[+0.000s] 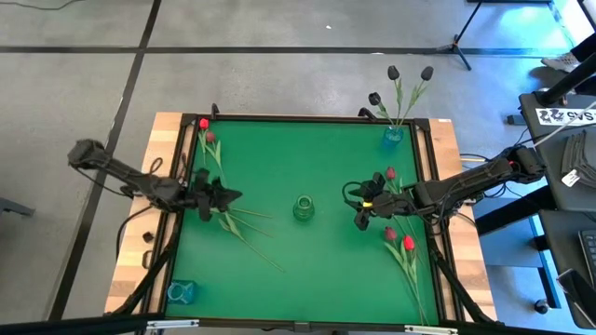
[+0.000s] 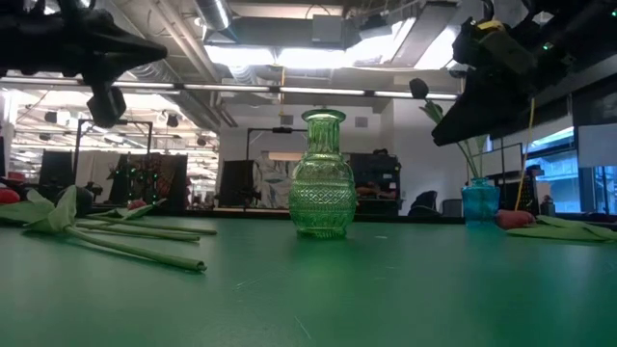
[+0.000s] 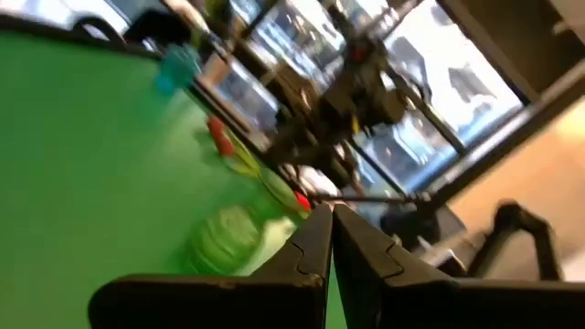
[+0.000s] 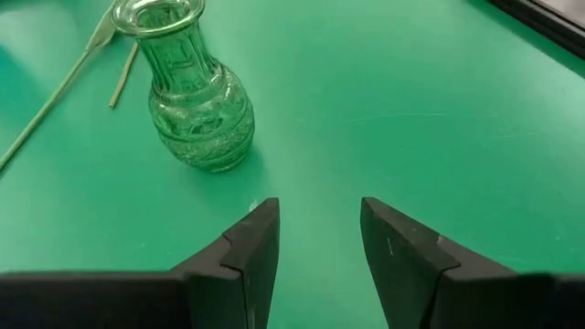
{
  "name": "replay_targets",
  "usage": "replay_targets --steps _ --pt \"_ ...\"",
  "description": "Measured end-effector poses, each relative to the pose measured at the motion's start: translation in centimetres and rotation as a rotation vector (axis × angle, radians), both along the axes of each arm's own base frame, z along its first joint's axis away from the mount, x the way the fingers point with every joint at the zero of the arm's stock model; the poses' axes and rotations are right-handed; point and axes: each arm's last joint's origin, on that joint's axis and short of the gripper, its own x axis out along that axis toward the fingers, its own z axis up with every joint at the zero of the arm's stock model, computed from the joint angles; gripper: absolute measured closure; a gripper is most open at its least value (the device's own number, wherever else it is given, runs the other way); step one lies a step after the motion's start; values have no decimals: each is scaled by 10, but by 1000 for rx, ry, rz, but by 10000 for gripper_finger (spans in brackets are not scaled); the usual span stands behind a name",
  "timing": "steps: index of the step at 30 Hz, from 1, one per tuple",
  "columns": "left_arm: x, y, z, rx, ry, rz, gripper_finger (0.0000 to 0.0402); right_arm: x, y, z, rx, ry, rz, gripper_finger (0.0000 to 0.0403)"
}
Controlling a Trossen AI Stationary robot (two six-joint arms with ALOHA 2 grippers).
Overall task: Sort flowers into vase by color
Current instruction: Put the black flower into the top right blue vase
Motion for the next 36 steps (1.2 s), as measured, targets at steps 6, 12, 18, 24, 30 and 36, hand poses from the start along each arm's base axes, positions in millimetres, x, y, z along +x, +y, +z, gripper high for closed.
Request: replay_targets --steps 6,12,18,24,30,36 --pt "8 -29 -15 -80 73 -153 391 0 1 0 34 10 41 249" --pt "2 -62 -21 -307 138 -274 391 0 3 -1 20 35 115 249" --pt "-4 -96 -11 -400 205 -339 391 0 2 -1 -64 50 148 249" --pt "-6 -93 -21 -479 407 -138 391 0 2 0 -123 63 163 249" --pt "-10 -71 -37 -547 570 134 391 0 2 -1 -136 72 191 249" --pt "-16 -51 -53 -579 804 309 391 0 2 -1 -136 73 191 249"
